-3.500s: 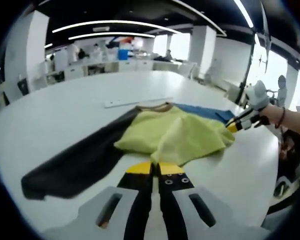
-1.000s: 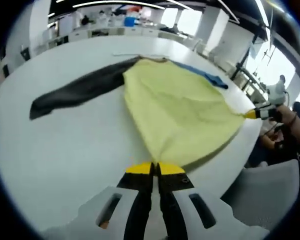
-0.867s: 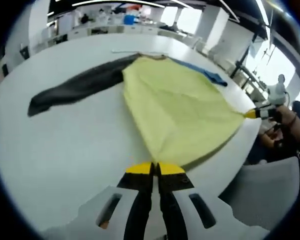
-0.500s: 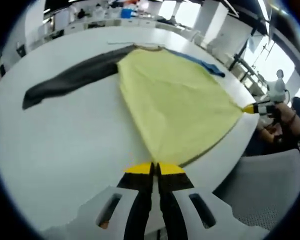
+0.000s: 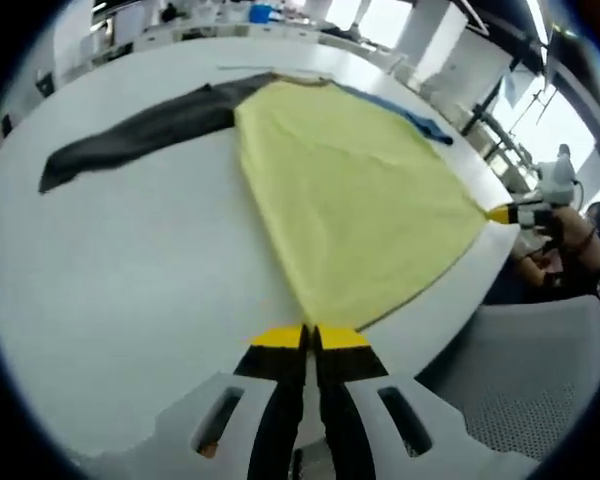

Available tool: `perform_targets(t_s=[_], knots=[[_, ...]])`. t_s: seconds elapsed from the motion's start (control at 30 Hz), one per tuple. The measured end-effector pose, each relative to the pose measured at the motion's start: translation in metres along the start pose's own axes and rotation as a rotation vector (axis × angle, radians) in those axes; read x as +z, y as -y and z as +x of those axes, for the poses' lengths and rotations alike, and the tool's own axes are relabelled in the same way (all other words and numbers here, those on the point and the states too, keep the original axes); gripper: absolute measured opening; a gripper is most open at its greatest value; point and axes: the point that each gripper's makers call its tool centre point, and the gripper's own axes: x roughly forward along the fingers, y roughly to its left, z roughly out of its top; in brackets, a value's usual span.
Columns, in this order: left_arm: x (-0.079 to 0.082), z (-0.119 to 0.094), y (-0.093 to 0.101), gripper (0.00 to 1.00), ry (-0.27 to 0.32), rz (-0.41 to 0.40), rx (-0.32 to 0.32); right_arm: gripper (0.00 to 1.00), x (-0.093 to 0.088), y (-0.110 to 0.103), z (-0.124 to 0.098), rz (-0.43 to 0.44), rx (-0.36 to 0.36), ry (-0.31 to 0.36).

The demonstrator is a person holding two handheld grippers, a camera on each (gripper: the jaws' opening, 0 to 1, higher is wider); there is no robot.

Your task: Fold the garment on the visible template until the final outline fits inside the template.

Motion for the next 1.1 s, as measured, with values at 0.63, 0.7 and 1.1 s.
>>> perform_targets(t_s=[0.63,0.7,1.1], knots=[[-0.0071,0.0012,-0.0061,0.00,-0.016,0.014,0.030,0.00,-0.0074,-0.0081,-0.0002,-0.015,0.029,-0.027],[-0.0075,0.0019,-0.0062,0.00,-0.017,0.016,0.031,0.00,-0.0078,-0.0078,0.0004,-0.015,0.028,-0.028],[-0.0076,0.0021,-0.0075,0.01,-0.001,-0.043,0.026,0.00,-0.0080,-0.0091,0.0010,-0.011,0.046,-0.039]])
